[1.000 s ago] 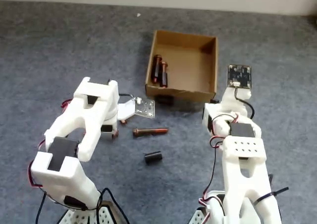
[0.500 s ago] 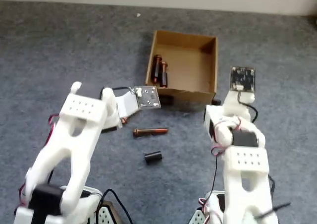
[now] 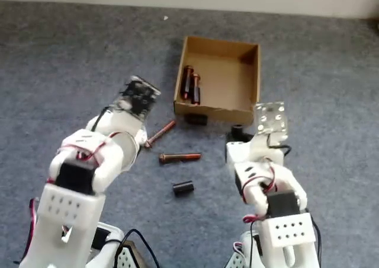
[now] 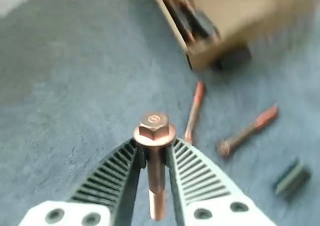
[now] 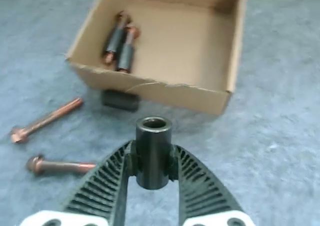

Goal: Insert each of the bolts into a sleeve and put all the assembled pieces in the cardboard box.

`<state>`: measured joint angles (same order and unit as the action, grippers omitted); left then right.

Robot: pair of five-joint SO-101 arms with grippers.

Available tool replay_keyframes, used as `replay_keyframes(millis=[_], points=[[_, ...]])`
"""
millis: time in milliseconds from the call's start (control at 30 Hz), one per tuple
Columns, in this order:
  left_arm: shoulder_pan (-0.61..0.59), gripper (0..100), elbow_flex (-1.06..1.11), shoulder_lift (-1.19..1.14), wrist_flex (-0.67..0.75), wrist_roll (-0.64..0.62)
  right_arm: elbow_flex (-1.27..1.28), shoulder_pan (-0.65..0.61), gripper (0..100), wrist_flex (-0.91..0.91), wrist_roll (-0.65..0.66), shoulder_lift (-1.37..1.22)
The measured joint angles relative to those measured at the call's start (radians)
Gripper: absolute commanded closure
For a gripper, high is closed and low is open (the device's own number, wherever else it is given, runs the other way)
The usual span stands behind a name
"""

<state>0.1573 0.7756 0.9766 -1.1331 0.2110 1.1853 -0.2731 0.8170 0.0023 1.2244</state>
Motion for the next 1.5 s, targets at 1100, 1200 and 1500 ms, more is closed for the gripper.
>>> replay_keyframes(millis=[1100,1200,1500], points=[[0.446,100,0.239,0.265,0.537,-0.453,0.290,-0.322,99.3,-0.031,0.117,0.594],[0.445,100,0.253,0.265,0.575,-0.453,0.292,-0.324,99.3,-0.031,0.117,0.595],[0.445,100,0.256,0.265,0.585,-0.453,0.292,-0.324,99.3,-0.031,0.117,0.595]])
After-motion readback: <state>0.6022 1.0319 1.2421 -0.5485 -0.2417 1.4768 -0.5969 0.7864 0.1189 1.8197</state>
